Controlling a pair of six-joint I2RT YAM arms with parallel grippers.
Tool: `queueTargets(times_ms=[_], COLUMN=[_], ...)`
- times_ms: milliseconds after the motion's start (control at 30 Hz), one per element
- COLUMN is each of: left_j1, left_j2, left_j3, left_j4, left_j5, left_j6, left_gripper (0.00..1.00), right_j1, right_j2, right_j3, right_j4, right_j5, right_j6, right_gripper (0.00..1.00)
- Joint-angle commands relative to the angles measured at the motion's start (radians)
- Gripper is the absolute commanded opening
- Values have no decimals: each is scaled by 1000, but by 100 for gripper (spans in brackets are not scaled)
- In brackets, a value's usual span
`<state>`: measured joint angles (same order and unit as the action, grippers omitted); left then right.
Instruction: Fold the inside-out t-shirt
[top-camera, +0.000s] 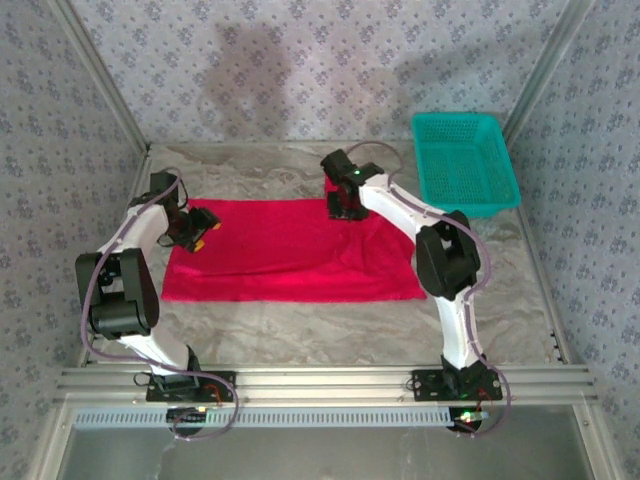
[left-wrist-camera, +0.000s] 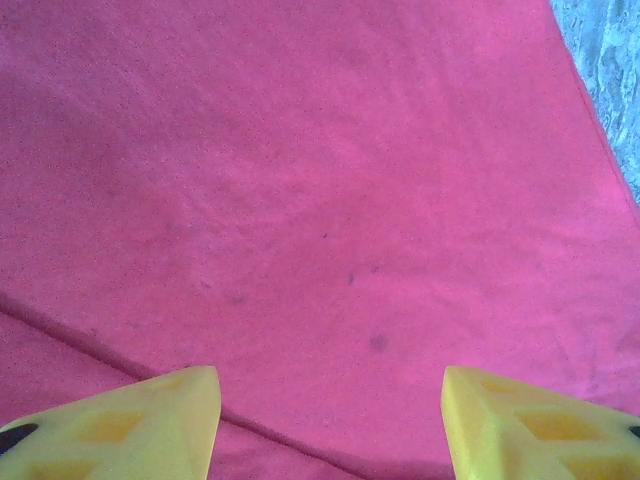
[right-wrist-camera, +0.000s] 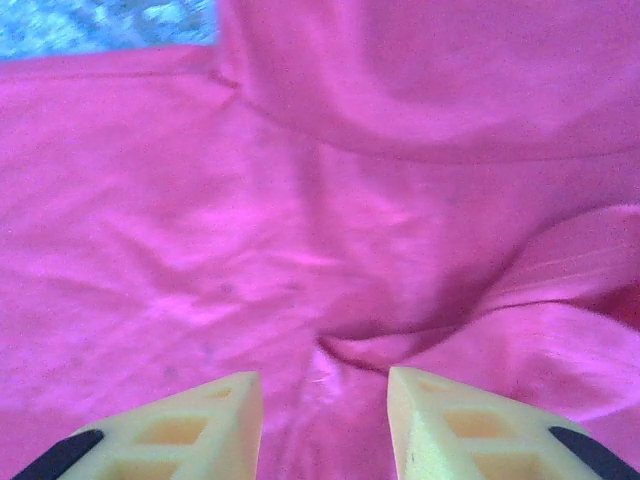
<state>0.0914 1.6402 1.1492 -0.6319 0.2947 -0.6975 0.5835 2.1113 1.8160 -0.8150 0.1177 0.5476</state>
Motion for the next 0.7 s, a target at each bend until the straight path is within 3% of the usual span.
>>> queueTargets(times_ms=[0,433,667], left_j1=[-4,-5,-5], left_j2=[-8,0,-6], left_j3=[-13,-19,-19], left_j4=[-17,-11,-19], left_j5=[-12,-4,-6], left_j6=[16,18,21], left_gripper=[60,60,60], right_j1=[20,33,30], right_j2=[66,148,180], right_j3=[44,36,43], right_j4=[-74,-91,-73], right_j5=[7,31,45], right_j6=[-12,-11,-9], right_gripper=[39,43,35])
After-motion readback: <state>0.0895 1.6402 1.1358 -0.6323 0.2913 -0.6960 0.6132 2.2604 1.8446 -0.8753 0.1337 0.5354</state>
